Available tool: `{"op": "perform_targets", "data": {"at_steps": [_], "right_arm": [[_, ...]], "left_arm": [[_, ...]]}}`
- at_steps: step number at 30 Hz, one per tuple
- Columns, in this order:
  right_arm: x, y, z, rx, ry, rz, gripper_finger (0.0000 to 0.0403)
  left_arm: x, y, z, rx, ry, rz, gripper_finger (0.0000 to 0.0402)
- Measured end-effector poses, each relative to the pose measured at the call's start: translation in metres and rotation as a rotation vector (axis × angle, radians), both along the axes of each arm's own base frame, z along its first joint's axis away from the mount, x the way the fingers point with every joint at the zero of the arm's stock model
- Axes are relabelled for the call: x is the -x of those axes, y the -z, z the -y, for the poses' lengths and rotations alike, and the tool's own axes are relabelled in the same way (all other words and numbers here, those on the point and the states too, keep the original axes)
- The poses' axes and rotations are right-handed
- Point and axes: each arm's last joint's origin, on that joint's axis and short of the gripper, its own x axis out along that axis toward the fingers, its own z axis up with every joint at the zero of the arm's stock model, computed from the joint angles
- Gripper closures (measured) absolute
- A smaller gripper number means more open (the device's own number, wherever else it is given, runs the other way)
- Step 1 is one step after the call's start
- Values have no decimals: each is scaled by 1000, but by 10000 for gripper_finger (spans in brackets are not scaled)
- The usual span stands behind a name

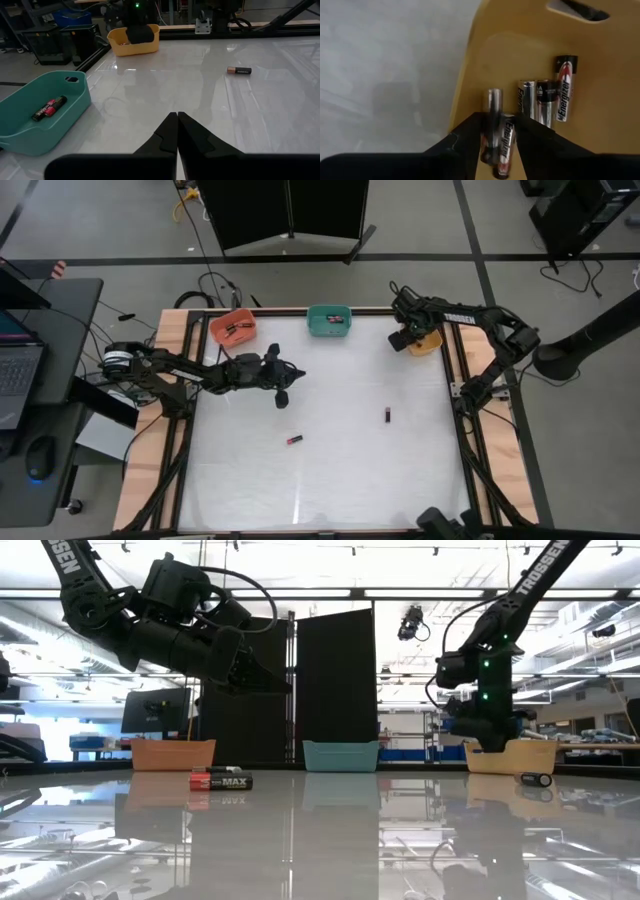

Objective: Sort batteries
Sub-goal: Put the silver battery into the yellow bin, then put the brown battery into the orange bin

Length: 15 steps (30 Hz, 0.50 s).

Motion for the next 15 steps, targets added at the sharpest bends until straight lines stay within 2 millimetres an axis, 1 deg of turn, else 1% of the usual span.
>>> {"op": "perform_targets", "data": {"at_steps": [6, 12, 15], "right_arm": [[4, -18, -5, 37, -4, 26, 270], [9, -47, -18, 106, -52, 68, 275], [8, -62, -29, 136, -106, 111, 288]], "left_arm": [[0, 0, 0, 0, 0, 0, 387], [0, 0, 0, 0, 0, 0, 387], [0, 0, 0, 0, 0, 0, 387]]}}
